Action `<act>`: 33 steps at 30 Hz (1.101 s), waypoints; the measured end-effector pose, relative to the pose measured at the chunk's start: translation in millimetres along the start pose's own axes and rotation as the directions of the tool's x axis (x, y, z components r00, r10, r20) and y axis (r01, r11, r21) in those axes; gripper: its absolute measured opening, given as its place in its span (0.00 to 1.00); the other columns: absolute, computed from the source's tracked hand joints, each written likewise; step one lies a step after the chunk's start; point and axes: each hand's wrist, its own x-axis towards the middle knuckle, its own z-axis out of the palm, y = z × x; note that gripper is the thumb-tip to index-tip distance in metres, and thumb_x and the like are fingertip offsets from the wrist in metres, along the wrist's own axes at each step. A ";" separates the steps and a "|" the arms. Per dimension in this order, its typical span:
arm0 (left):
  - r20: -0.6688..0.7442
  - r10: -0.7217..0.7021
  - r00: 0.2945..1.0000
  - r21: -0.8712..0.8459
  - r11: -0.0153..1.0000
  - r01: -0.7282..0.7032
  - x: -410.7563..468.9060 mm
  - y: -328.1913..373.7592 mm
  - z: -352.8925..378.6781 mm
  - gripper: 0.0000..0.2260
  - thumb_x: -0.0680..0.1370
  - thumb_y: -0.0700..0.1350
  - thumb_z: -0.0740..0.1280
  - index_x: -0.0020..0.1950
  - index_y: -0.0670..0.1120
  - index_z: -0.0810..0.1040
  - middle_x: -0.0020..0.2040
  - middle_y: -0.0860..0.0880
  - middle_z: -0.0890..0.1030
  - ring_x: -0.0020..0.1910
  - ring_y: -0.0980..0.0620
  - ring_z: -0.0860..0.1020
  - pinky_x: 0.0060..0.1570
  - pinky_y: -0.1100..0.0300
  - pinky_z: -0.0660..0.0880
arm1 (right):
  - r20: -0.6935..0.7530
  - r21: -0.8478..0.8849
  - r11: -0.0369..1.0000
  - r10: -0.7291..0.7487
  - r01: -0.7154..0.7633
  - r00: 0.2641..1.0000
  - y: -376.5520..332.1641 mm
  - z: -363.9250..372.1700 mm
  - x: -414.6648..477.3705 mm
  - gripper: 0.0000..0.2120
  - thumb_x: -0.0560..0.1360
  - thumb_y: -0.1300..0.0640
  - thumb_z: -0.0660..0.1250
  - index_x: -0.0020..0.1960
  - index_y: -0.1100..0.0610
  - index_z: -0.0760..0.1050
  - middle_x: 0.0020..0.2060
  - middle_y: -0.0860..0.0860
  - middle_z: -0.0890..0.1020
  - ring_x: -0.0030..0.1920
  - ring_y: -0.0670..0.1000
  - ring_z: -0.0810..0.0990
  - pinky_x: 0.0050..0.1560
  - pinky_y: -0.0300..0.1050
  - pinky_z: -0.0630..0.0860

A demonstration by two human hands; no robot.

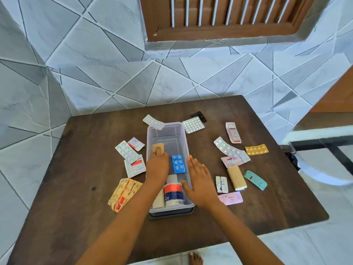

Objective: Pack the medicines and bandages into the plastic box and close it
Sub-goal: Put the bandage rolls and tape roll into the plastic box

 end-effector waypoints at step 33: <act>0.013 -0.232 0.973 -0.257 0.939 0.228 -35.8 -40.6 -16.9 0.17 0.75 0.41 0.64 0.64 0.50 0.73 0.60 0.43 0.76 0.56 0.44 0.77 0.51 0.53 0.76 | 0.375 -0.334 0.876 -0.215 0.348 0.902 -28.1 -21.8 54.1 0.10 0.76 0.64 0.57 0.56 0.62 0.72 0.54 0.60 0.80 0.56 0.62 0.77 0.56 0.53 0.72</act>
